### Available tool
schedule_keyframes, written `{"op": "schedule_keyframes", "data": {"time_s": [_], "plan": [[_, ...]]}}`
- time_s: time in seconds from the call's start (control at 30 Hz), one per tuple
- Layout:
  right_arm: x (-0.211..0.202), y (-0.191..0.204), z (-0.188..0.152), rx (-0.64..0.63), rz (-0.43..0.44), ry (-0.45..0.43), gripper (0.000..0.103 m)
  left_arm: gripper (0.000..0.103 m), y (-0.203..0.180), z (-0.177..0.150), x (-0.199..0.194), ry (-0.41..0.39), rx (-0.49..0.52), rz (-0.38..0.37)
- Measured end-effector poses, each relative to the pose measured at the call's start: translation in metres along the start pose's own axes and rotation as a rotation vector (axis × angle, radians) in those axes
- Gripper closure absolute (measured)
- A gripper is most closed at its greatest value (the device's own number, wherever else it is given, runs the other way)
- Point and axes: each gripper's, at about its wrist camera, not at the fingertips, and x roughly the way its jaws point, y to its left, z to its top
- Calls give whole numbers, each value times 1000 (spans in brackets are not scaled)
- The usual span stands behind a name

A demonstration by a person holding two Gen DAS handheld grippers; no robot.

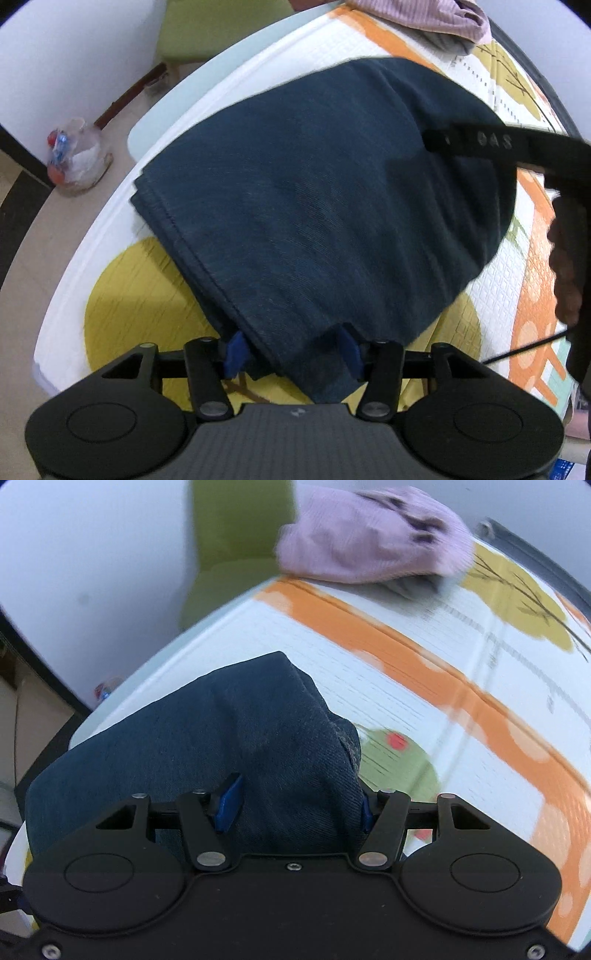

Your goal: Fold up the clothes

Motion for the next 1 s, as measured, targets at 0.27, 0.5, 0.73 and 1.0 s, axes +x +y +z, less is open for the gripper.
{"op": "schedule_keyframes", "data": {"time_s": [0.27, 0.5, 0.73, 1.0], "plan": [[5, 34, 12, -174, 50, 0, 45, 39, -4, -12, 2, 15, -12, 8], [8, 43, 14, -187, 39, 2, 45, 40, -2, -8, -1, 19, -56, -15], [-12, 28, 20, -123, 57, -4, 44, 36, -6, -9, -12, 1, -41, 22], [-65, 40, 9, -189, 40, -26, 36, 22, -14, -17, -37, -46, 44, 79]]}}
